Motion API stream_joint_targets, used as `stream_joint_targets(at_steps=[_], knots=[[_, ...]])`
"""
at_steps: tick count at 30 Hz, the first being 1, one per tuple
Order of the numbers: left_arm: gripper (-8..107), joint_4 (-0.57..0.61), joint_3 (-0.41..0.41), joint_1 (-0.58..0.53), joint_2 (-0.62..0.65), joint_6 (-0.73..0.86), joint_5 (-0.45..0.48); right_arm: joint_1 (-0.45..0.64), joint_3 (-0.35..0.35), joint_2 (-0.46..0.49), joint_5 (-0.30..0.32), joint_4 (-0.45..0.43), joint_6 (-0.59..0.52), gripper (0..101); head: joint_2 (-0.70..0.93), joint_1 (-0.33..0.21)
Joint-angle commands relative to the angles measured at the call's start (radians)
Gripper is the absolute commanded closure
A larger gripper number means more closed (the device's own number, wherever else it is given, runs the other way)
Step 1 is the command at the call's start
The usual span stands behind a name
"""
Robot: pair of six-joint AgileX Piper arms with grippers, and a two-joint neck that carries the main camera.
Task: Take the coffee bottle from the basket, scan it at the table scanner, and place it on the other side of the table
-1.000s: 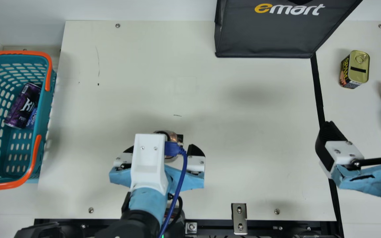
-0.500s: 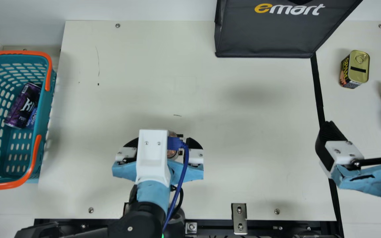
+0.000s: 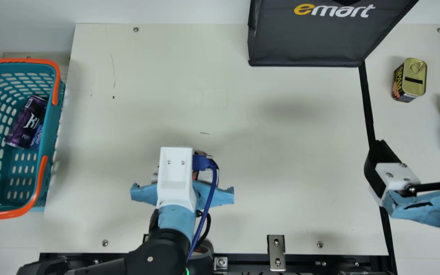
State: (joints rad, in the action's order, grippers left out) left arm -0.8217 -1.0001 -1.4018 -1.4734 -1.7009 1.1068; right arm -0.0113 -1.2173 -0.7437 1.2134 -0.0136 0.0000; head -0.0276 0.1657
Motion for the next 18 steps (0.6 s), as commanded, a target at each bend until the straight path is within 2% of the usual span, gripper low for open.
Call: stream_joint_targets(at_steps=[1,3,10,18], knots=[[96,-0.001,0.004,0.001,0.004,0.001,-0.003,0.000,0.000,0.000,0.000,0.000,0.000,6,0.000,-0.027],[107,-0.004,0.008,0.001,0.010,0.002,-0.004,0.000,0.000,0.000,0.000,0.000,0.000,6,0.000,-0.027],[107,-0.003,0.015,-0.004,0.054,0.040,-0.003,0.000,0.000,0.000,0.000,0.000,0.000,6,0.000,-0.027],[107,0.036,0.014,-0.008,0.127,0.156,-0.025,0.000,0.000,0.000,-0.001,0.000,0.000,6,0.000,-0.027]])
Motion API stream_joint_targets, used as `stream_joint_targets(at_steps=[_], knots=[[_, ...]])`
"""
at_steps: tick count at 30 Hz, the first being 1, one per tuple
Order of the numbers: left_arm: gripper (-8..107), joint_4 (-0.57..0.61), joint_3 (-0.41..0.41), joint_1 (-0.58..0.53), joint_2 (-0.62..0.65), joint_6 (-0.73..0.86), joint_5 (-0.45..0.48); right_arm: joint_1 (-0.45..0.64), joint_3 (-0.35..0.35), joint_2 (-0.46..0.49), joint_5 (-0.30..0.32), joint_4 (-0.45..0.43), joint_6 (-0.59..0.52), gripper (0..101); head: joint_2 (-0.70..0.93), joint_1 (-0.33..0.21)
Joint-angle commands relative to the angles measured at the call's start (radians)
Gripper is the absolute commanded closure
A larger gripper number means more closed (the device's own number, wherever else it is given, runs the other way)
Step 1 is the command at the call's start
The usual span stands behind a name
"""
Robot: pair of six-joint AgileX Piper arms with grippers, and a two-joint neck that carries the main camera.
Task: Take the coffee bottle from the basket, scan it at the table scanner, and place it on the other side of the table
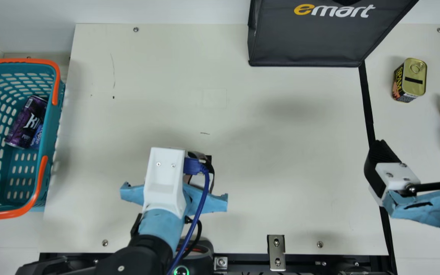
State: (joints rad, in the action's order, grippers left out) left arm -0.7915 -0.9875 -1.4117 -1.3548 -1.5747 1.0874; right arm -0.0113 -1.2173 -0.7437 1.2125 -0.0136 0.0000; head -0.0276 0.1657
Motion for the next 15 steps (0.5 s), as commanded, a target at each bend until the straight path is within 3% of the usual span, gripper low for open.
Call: stream_joint_targets(at_steps=[1,15], knots=[[107,0.015,0.003,0.004,0.019,0.050,-0.014,0.000,0.000,0.000,0.000,0.000,0.000,6,0.000,-0.027],[107,0.168,0.058,0.078,0.157,0.422,-0.163,0.000,0.000,0.000,0.000,0.000,0.000,6,0.000,-0.027]])
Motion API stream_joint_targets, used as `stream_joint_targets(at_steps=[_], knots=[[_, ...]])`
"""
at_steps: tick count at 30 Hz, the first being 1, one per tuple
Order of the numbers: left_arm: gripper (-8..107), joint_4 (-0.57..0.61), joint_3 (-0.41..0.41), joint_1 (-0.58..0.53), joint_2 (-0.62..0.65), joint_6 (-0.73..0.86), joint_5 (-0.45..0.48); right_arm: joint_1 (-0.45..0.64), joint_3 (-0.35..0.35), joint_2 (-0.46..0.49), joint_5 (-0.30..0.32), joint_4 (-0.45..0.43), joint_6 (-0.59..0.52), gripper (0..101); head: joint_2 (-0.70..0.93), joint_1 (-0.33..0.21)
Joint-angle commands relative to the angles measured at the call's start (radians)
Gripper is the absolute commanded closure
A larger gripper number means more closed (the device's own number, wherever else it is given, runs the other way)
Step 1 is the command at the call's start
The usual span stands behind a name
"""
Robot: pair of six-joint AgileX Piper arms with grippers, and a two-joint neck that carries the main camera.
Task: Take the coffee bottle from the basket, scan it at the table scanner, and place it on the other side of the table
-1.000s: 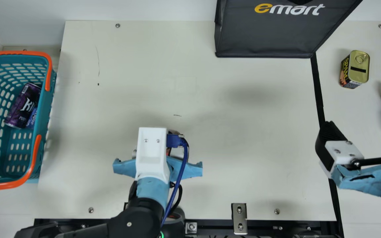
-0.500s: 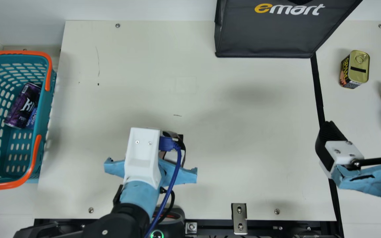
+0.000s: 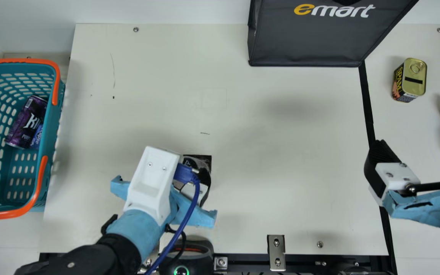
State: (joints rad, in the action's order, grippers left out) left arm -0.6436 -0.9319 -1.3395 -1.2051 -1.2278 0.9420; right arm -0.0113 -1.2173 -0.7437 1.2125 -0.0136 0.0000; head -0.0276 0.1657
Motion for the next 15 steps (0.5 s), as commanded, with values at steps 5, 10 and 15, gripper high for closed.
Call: stream_joint_targets(at_steps=[5,10,15], knots=[[107,0.106,0.031,0.052,0.047,0.232,-0.087,0.000,0.000,0.000,0.000,0.000,0.000,6,0.000,-0.027],[107,0.206,0.059,0.112,0.081,0.385,-0.149,0.000,0.000,0.000,0.001,0.000,0.000,6,0.000,-0.027],[107,0.317,0.088,0.173,0.109,0.547,-0.205,0.000,0.000,0.000,0.001,0.000,0.000,6,0.000,-0.027]])
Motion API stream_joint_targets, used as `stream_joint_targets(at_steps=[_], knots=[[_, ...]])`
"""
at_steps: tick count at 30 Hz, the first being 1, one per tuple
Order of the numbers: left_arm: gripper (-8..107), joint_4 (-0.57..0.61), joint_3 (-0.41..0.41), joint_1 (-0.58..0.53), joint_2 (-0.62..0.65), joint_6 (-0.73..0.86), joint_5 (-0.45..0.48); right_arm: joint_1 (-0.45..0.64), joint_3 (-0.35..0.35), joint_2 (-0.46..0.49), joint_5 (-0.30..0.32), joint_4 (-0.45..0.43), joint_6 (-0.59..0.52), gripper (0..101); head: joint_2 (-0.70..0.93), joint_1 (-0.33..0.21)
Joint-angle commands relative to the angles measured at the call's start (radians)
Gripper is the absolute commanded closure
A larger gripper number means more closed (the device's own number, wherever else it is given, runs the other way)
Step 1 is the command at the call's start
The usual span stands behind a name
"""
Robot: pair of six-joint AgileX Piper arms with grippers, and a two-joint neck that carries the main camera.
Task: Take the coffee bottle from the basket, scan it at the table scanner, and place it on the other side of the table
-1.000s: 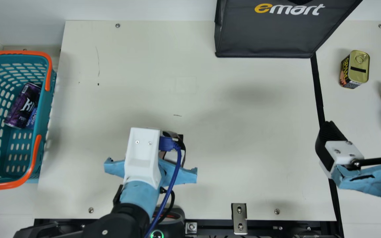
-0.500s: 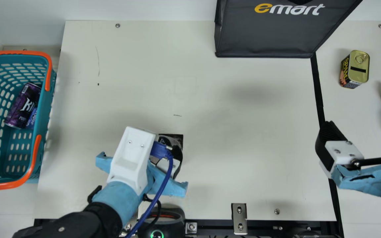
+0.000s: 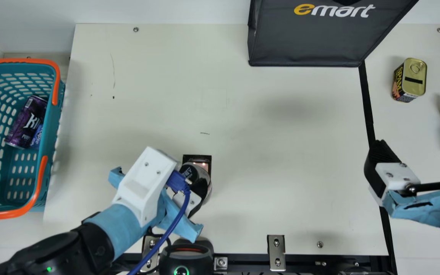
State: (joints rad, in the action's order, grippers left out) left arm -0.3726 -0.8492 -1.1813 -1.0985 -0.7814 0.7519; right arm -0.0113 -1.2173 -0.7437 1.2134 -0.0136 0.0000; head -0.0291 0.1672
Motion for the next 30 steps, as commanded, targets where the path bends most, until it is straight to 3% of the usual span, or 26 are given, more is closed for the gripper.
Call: stream_joint_targets(at_steps=[1,15,30], knots=[[107,0.071,0.011,0.028,0.008,0.136,-0.026,0.000,0.000,0.000,0.000,0.000,0.000,6,0.002,-0.029],[107,0.428,0.022,0.217,0.045,0.656,-0.071,0.000,0.000,0.000,0.000,0.000,0.000,6,0.002,-0.029],[107,0.849,-0.031,0.449,0.022,1.276,0.063,0.000,0.000,0.000,-0.001,0.000,0.000,6,0.002,-0.029]])
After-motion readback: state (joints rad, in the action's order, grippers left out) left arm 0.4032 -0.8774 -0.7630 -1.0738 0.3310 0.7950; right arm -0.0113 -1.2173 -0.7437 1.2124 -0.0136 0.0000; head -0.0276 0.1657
